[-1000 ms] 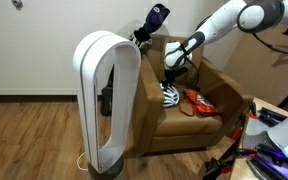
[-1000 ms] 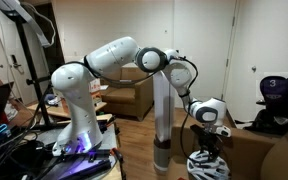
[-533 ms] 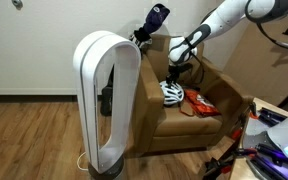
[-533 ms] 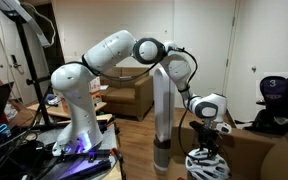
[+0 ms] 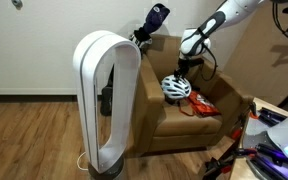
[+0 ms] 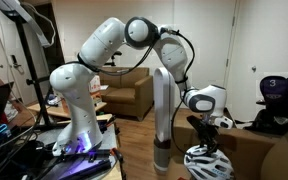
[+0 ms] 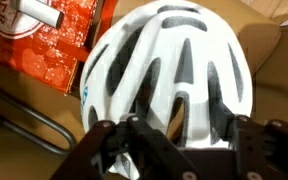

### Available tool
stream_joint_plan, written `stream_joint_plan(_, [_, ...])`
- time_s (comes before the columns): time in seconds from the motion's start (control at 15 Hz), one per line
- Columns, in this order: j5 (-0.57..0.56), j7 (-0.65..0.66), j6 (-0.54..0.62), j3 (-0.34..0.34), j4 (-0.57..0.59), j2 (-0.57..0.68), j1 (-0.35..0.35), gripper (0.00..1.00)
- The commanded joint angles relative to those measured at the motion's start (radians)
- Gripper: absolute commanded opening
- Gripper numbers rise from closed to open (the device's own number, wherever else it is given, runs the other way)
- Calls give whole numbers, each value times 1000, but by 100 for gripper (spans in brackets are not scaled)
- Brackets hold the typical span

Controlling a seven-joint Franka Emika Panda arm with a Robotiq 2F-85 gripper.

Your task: Put the helmet on the right armrest

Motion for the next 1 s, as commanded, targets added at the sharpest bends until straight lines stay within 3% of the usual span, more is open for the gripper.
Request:
stream_joint_plan(0.0, [5, -3, -3, -5, -13, -17, -2, 65])
stream_joint_plan(0.13, [4, -3, -3, -6, -8, -10, 0, 65])
stream_joint_plan(0.2, [-6, 21, -1, -21, -1, 0, 20, 40])
stream_joint_plan(0.47, [16, 73, 37, -69, -51, -67, -4, 40])
stream_joint_plan(0.93, [141, 59, 92, -119, -182, -229, -173, 40])
